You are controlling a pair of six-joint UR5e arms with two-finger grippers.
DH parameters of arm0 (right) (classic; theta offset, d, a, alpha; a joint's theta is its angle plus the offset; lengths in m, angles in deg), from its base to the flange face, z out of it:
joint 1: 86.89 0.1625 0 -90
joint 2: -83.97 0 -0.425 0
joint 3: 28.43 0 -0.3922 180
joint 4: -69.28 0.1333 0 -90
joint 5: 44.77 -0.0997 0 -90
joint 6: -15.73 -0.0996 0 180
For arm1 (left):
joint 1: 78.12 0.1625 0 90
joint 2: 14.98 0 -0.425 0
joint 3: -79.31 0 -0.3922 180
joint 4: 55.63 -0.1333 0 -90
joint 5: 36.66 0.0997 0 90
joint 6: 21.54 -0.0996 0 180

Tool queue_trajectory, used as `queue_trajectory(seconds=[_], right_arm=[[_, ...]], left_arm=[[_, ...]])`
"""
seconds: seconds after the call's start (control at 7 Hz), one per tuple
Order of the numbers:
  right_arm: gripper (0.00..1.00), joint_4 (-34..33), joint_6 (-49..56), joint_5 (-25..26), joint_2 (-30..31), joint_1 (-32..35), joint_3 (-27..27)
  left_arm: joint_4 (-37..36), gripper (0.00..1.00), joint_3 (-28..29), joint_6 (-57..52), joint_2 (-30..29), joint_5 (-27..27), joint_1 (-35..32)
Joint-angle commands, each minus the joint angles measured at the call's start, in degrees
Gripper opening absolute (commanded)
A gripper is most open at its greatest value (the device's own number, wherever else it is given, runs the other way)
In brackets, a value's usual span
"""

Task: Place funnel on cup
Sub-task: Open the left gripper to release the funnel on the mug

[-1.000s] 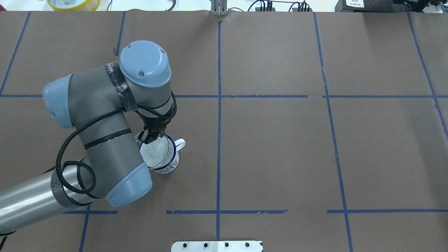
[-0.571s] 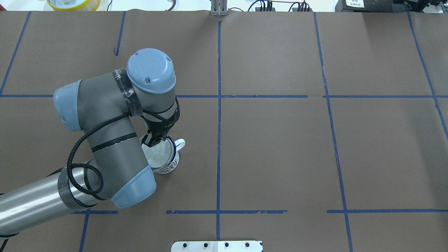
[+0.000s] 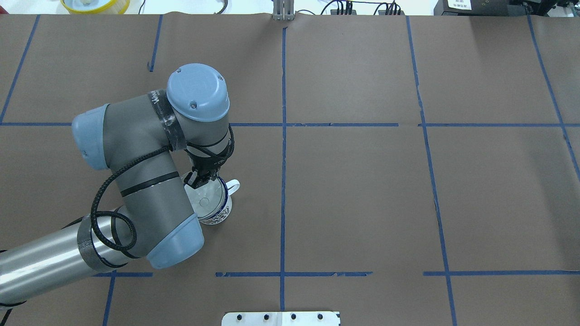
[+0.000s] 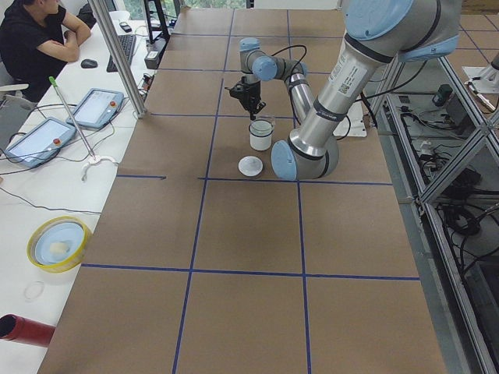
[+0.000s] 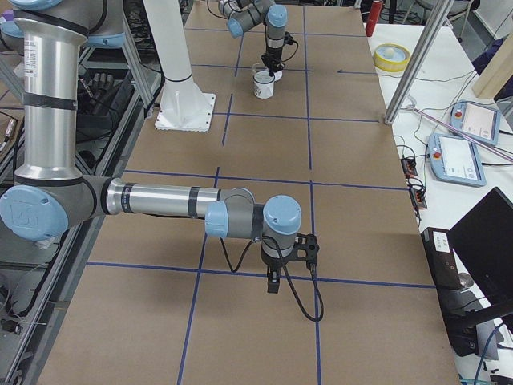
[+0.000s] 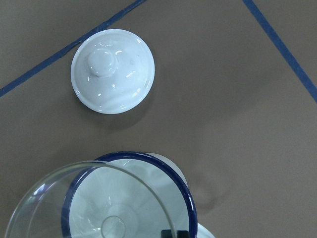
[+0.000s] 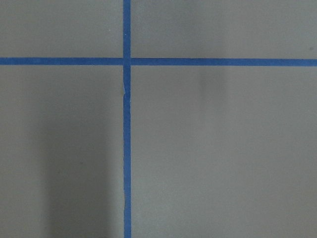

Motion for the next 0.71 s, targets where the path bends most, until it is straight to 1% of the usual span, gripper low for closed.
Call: queue_trajectory(seconds=[0.0, 0.29, 0.43, 0.57], right_arm=[[1.00, 0.0, 0.0, 0.0, 0.0, 0.0, 0.0], [1.00, 0.0, 0.0, 0.0, 0.0, 0.0, 0.1], [1.00, 0.0, 0.0, 0.0, 0.0, 0.0, 0.0], [1.00, 0.0, 0.0, 0.0, 0.0, 0.0, 0.0]], left_arm=[[0.9, 0.00, 0.9, -0.9, -0.1, 0.3, 0.0], [1.0, 0.00, 1.6, -0.9, -0.2, 0.3, 0.0], [1.0, 0.33, 1.6, -0.9, -0.2, 0.3, 0.0], [1.0, 0.99, 1.2, -0.9, -0.2, 0.3, 0.0]])
